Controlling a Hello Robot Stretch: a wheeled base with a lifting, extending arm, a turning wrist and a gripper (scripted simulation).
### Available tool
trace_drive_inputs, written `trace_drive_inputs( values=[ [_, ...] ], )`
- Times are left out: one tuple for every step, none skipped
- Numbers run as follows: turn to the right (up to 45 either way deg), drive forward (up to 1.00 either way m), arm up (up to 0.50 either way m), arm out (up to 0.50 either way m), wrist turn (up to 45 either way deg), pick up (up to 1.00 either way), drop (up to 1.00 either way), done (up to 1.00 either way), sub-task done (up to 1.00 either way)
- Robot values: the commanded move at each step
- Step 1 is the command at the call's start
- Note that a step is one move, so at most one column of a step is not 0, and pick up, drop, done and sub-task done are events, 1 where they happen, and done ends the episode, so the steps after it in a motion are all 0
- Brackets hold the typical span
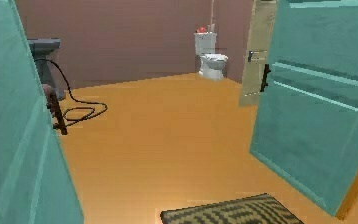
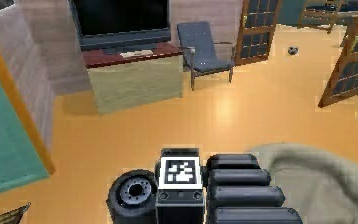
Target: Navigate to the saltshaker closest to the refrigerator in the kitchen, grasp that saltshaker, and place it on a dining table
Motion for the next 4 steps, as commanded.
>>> trace_drive_inputs(
  values=[
    [45.0, 0.00, 0.00, 0.00, 0.0, 0.00, 0.00, 0.00, 0.00],
    [39.0, 0.00, 0.00, 0.00, 0.0, 0.00, 0.00, 0.00, 0.00],
    [3.0, 0.00, 0.00, 0.00, 0.0, 0.00, 0.00, 0.00, 0.00],
    [0.0, 0.05, 0.00, 0.00, 0.0, 0.00, 0.00, 0.00, 0.00]
  ],
)
